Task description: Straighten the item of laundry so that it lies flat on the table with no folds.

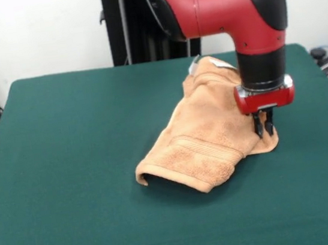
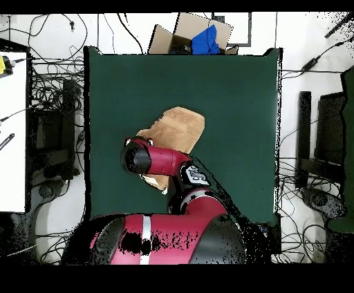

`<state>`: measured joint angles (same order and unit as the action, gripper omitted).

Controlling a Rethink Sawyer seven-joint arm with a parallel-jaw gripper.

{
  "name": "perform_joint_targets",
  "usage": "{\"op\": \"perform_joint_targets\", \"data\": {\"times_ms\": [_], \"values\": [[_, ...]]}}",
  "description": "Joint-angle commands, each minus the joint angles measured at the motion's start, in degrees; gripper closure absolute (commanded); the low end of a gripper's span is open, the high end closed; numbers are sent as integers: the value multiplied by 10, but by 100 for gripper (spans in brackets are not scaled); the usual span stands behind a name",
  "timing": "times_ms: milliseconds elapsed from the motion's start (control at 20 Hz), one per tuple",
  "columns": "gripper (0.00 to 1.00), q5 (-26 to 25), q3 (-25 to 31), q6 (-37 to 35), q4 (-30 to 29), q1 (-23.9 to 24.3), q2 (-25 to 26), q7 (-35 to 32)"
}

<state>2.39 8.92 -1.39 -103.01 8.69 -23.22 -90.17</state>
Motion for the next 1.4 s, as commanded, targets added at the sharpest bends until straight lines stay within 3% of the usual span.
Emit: {"op": "perform_joint_targets", "data": {"times_ms": [50,400,450,1050,1400], "values": [[100,38,-46,67,44,-33,85,-138],[100,30,-69,70,58,-36,90,-119],[0,29,-70,70,58,-37,90,-118],[0,27,-82,74,53,-35,86,-118],[0,14,-94,36,69,-24,80,-90]]}}
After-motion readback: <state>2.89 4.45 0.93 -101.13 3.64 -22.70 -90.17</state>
